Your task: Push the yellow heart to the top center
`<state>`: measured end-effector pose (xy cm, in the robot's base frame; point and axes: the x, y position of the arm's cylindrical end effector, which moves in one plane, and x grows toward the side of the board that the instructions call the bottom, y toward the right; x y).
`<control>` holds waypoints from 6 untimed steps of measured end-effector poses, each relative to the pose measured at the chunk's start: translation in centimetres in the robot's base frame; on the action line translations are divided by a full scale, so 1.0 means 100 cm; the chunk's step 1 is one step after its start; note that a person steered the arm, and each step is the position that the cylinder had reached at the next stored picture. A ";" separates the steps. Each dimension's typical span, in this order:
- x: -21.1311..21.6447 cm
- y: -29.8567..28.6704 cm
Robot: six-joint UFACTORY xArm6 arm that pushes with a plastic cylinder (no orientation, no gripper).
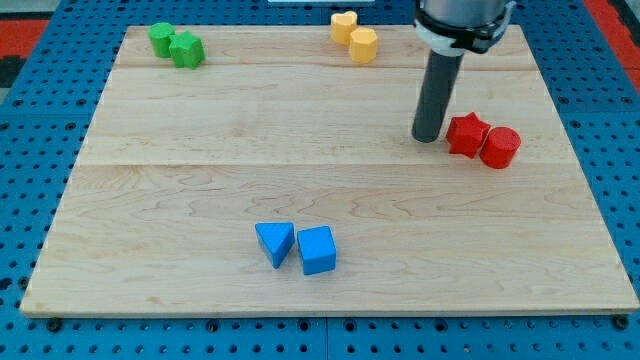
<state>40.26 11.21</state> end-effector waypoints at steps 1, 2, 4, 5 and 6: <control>-0.035 0.008; -0.114 0.040; -0.210 0.039; -0.211 0.027; -0.210 0.000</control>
<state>19.21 11.18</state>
